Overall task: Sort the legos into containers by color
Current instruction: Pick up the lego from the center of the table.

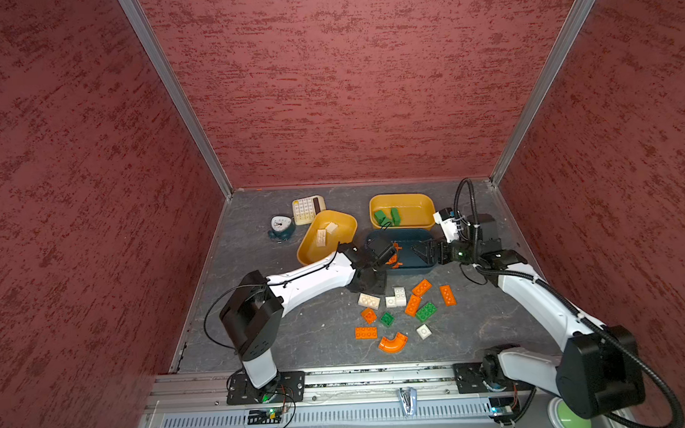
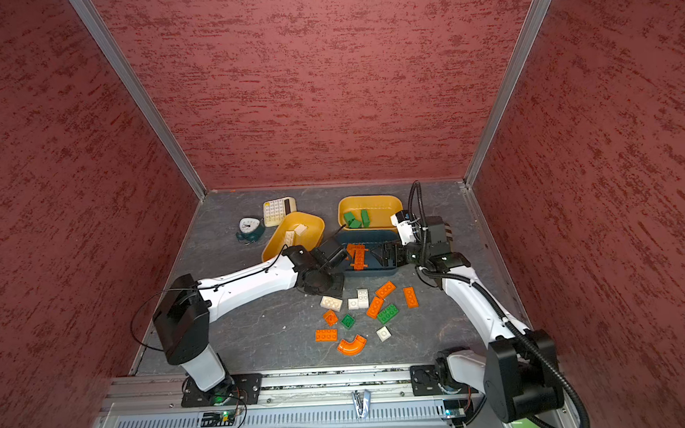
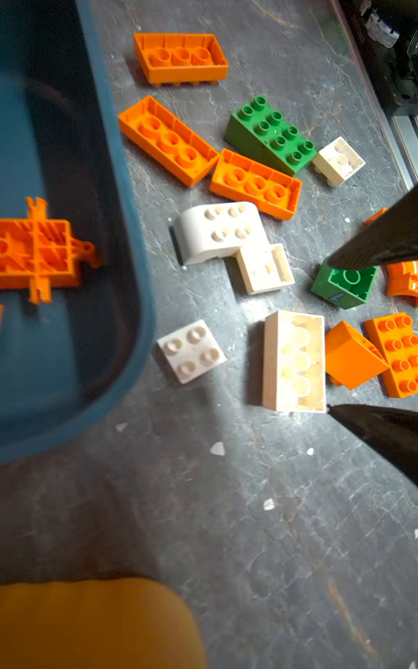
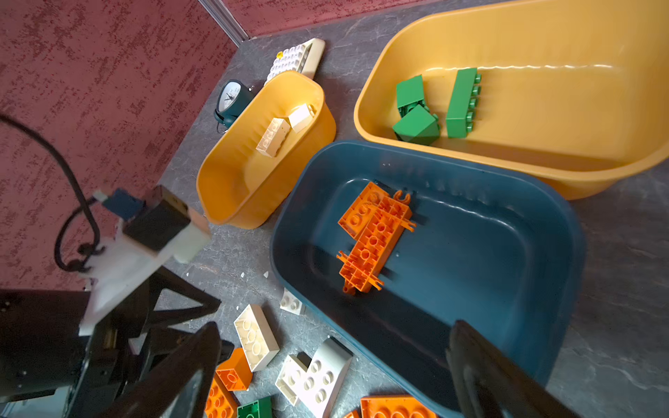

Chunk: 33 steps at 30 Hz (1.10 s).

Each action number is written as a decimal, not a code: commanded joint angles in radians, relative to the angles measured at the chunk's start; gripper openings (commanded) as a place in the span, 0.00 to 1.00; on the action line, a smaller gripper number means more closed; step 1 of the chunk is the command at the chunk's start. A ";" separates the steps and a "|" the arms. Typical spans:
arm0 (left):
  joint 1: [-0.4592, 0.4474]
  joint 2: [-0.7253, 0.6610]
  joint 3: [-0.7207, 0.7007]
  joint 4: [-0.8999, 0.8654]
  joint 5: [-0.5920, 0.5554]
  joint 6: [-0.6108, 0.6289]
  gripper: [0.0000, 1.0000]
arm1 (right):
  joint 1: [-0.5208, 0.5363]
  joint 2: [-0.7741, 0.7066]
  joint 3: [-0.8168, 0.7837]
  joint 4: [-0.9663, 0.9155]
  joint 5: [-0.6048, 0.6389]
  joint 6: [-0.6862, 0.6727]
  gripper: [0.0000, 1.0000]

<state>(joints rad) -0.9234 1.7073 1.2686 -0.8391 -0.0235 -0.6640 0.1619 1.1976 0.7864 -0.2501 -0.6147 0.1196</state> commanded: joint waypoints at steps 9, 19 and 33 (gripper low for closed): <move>0.012 -0.087 -0.198 0.189 0.024 -0.213 0.63 | 0.029 0.014 -0.015 0.051 -0.031 0.002 0.99; -0.018 -0.080 -0.217 0.206 -0.126 -0.625 0.65 | 0.031 0.023 -0.011 0.061 -0.032 0.003 0.99; -0.057 0.059 -0.144 0.140 -0.133 -0.890 0.70 | 0.031 0.033 -0.025 0.074 -0.043 -0.006 0.99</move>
<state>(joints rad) -0.9771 1.7405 1.1076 -0.6933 -0.1513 -1.4899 0.1883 1.2266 0.7750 -0.2058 -0.6334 0.1272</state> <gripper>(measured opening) 0.699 0.990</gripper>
